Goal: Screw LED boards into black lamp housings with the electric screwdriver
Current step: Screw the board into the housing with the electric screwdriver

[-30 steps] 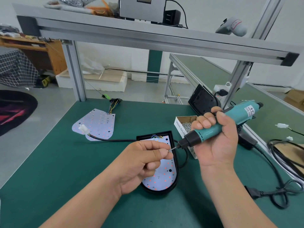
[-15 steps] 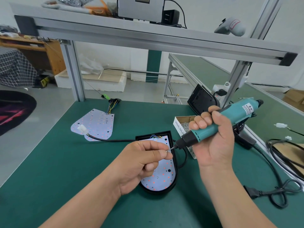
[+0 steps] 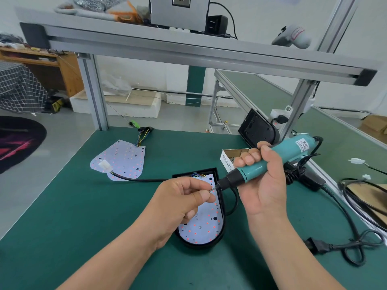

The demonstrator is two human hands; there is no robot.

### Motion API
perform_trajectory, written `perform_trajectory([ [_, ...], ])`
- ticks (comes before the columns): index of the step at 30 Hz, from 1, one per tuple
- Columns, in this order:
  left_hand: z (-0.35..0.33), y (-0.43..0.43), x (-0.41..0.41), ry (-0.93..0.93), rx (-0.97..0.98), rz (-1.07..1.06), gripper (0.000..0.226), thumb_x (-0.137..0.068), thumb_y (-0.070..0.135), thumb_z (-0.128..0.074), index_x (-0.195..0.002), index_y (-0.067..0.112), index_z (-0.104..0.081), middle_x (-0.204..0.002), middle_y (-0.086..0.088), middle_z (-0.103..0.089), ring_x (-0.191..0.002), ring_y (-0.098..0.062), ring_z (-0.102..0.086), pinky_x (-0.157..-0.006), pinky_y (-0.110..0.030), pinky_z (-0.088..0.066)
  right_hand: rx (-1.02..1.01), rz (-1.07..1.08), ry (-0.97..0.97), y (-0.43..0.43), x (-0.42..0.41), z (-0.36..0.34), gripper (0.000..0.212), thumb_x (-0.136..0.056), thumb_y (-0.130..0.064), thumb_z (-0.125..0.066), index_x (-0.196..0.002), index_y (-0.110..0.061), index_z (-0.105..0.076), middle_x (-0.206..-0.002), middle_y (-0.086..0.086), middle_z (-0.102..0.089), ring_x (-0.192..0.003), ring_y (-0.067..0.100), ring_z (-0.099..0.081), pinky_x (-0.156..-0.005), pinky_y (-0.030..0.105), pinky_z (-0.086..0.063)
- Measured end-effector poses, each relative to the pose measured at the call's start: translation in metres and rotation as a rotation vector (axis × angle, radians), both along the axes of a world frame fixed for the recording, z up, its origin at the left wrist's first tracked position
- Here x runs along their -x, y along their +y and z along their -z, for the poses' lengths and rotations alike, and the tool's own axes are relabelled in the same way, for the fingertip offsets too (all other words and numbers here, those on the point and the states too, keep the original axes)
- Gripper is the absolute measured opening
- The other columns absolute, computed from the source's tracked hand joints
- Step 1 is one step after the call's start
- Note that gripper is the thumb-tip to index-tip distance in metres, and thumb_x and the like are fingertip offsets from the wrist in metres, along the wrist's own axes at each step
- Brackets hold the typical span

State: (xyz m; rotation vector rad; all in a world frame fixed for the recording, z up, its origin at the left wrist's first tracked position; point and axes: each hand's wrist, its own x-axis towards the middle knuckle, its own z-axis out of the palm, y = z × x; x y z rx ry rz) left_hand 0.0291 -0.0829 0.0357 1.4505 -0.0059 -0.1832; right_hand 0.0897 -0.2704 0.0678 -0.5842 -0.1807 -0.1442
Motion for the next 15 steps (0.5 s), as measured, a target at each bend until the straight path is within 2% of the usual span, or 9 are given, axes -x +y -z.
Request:
perform_trajectory([
  [5,-0.003,0.001,0.001,0.001,0.001,0.050,0.019,-0.100,0.017,-0.072,-0.119,0.017,-0.072,-0.102,-0.008,-0.082,-0.048,-0.009,-0.038,-0.053,-0.019,-0.033,-0.036,-0.001,0.010,0.000,0.000,0.000,0.006,-0.098,-0.013,-0.059,-0.096,-0.018,-0.058,-0.074,-0.004,-0.045,-0.063,0.012,-0.049,-0.065,0.028,-0.050],
  [9,-0.005,0.003,-0.001,0.034,-0.014,0.048,0.023,-0.105,0.033,-0.064,-0.116,0.015,-0.073,-0.089,-0.009,-0.080,-0.050,-0.011,-0.035,-0.048,-0.019,-0.030,-0.065,0.011,0.023,-0.001,0.001,-0.002,0.007,-0.098,-0.012,-0.058,-0.093,-0.017,-0.058,-0.074,-0.004,-0.044,-0.063,0.012,-0.049,-0.064,0.027,-0.050],
  [13,0.000,0.012,-0.012,0.027,-0.042,-0.159,0.022,-0.103,0.034,-0.064,-0.100,0.016,-0.075,-0.082,-0.005,-0.077,-0.048,-0.013,-0.035,-0.045,-0.019,-0.031,-0.074,0.040,0.036,-0.005,-0.001,-0.004,0.007,-0.099,-0.012,-0.059,-0.093,-0.017,-0.059,-0.073,-0.004,-0.044,-0.063,0.012,-0.048,-0.064,0.027,-0.050],
  [15,0.005,0.021,-0.023,-0.051,-0.264,-0.311,0.012,-0.099,0.037,-0.068,-0.097,0.026,-0.074,-0.073,0.004,-0.070,-0.050,-0.009,-0.046,-0.050,-0.020,-0.039,-0.068,0.068,0.040,-0.008,-0.003,-0.004,0.006,-0.099,-0.012,-0.060,-0.094,-0.016,-0.059,-0.072,-0.004,-0.045,-0.063,0.012,-0.049,-0.064,0.027,-0.050],
])
